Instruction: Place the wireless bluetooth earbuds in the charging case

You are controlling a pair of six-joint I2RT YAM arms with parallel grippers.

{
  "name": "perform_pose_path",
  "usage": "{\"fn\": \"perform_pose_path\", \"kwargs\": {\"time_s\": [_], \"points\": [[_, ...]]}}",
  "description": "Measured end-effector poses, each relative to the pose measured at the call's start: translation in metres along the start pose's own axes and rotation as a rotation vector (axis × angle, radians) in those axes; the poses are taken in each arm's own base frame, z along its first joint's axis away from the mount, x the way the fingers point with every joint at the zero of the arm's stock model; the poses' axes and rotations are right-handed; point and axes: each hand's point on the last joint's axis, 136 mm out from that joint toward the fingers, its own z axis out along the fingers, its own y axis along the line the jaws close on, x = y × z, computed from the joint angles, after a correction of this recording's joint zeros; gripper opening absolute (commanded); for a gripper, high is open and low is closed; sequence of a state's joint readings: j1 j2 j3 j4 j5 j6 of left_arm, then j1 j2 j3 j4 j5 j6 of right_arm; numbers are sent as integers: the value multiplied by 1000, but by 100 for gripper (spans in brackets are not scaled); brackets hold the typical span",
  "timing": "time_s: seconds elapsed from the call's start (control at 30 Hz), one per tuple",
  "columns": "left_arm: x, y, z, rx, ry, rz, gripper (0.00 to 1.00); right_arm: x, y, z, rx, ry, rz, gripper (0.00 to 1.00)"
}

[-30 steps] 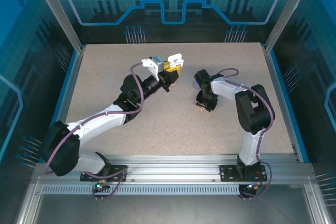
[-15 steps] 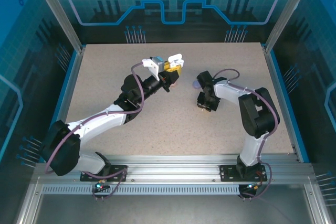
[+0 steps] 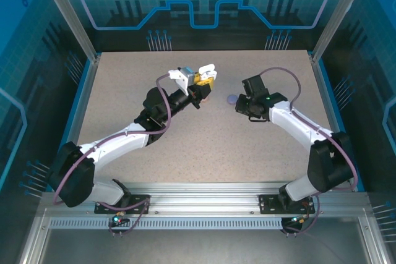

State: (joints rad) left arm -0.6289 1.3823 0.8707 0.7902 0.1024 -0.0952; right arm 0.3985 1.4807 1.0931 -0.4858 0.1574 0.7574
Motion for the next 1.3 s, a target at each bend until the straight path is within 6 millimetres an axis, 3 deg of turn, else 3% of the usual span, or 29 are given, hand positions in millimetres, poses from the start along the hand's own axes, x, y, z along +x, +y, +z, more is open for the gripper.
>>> {"fn": "perform_pose_path", "kwargs": {"time_s": [0.2, 0.53, 0.73, 1.03, 1.3], "points": [[-3, 0, 1, 1, -6, 21, 0, -27, 19, -43, -91, -113, -43, 22], [6, -10, 4, 69, 9, 114, 0, -95, 70, -166, -324, -420, -116, 24], [5, -12, 7, 82, -18, 221, 0, -119, 95, -225, -444, -550, -156, 24], [-17, -16, 18, 92, -101, 300, 0, -117, 130, -257, -593, -630, -261, 25], [-32, -25, 27, 119, -139, 312, 0, -109, 146, -268, -663, -659, -334, 25]]}}
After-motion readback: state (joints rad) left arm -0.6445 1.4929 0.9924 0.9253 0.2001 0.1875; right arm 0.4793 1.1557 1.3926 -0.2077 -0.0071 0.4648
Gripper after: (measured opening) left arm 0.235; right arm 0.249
